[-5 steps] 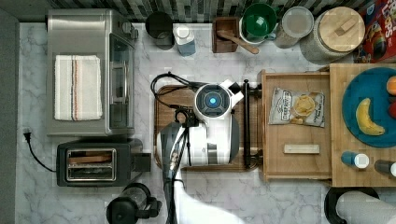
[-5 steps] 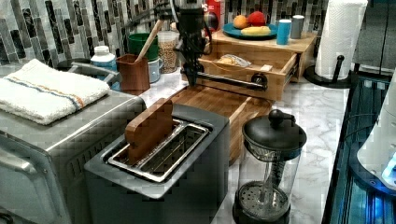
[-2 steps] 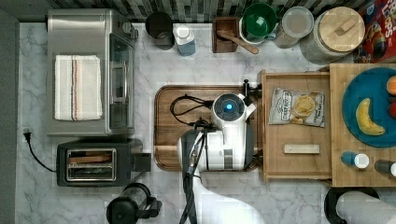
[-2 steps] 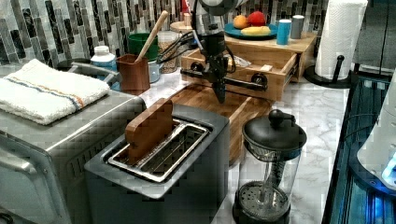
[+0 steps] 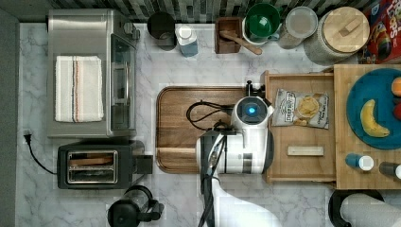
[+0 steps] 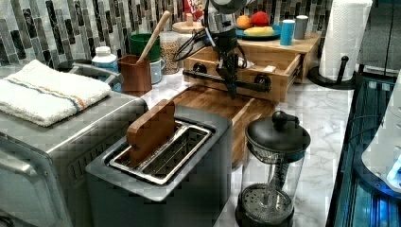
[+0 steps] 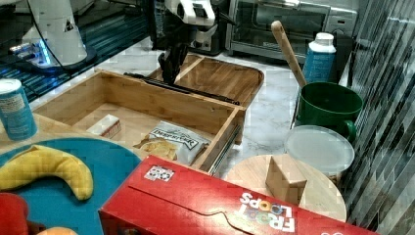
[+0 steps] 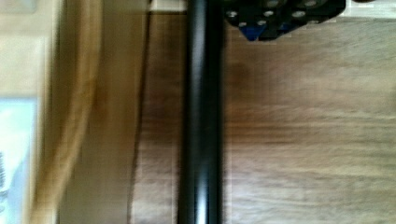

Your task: Close the drawer.

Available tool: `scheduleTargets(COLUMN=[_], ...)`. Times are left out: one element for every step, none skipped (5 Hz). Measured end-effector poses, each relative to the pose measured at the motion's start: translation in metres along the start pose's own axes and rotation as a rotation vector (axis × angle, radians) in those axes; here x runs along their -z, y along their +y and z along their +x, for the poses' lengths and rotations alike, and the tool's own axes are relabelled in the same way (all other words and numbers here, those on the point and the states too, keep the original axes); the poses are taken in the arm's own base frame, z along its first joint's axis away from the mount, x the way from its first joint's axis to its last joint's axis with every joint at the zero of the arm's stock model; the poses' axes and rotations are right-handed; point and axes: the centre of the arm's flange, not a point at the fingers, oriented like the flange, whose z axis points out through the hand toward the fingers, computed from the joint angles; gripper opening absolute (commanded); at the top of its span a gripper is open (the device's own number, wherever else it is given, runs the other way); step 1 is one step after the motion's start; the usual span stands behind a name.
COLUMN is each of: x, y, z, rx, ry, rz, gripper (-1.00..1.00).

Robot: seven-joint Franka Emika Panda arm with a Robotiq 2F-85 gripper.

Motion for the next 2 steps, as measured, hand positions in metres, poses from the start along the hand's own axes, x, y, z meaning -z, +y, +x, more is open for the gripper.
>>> scheduleTargets(x=[0.0, -0.001], y=[0.016, 0.029], z=[-0.003, -0.006], rx=[0.023, 0.005], ry=[0.002, 0.004], rz=[0.001, 0.001], gripper=[-1.0, -1.0])
